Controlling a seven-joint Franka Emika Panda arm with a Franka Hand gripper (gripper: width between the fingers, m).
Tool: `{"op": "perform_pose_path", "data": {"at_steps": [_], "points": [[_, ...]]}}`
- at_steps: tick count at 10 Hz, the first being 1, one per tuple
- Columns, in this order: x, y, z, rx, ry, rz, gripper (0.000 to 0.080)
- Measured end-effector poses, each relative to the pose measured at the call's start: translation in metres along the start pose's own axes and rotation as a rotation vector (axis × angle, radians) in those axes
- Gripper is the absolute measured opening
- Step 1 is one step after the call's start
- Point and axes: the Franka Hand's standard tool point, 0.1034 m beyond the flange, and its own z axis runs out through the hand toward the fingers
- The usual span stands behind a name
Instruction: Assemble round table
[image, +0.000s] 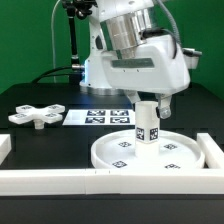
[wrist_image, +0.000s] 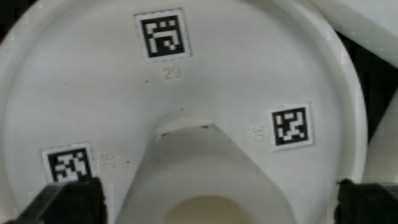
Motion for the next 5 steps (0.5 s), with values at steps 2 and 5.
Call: {"op": "perform_pose_path", "data": {"at_steps": [2, 5], "points": [[0.0022, -0.0046, -0.0045, -0.041, 0.020, -0.309, 0.0649], [0.0026, -0.0077, -0.0065, -0.049, 0.021, -0.558, 0.0649]]}}
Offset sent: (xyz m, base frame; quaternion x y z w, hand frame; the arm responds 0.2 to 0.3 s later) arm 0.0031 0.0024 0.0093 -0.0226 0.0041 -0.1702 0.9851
